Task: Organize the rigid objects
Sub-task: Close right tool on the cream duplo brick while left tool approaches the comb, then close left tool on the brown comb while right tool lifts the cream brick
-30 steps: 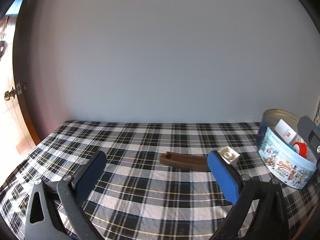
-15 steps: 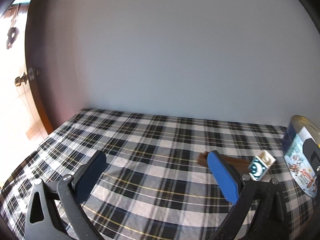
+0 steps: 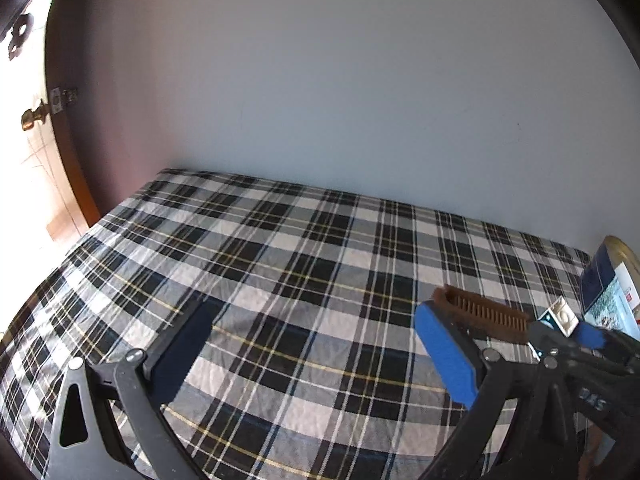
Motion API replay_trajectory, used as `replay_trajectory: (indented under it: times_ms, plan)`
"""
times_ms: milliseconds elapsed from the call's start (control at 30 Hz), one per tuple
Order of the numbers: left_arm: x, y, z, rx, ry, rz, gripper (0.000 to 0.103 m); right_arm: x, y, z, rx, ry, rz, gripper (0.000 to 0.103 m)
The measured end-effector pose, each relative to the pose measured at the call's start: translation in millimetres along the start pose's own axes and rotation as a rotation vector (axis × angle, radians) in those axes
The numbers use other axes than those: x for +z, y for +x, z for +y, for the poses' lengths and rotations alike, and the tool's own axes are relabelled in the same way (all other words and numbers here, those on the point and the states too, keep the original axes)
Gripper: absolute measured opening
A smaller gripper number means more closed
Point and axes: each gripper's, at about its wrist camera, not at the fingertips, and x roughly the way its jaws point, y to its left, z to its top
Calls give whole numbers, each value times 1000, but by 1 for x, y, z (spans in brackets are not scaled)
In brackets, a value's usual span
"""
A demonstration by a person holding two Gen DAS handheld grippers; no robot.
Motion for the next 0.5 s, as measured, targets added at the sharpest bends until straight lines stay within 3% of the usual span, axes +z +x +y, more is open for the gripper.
replay_trajectory:
  times_ms: [33, 133, 367, 500]
  plan:
    - [0, 0, -2, -4, 5, 3, 102, -1, 4, 0, 7, 1, 19, 56]
    - [-1, 2, -8, -19, 27, 22, 102, -2, 7, -2, 25, 13, 33, 34]
    - [0, 10, -13, -82, 35, 61, 102, -7, -21, -13, 39, 77, -106, 34]
    - [2, 15, -31, -151, 34, 73, 102, -6, -35, -17, -24, 99, -184, 34]
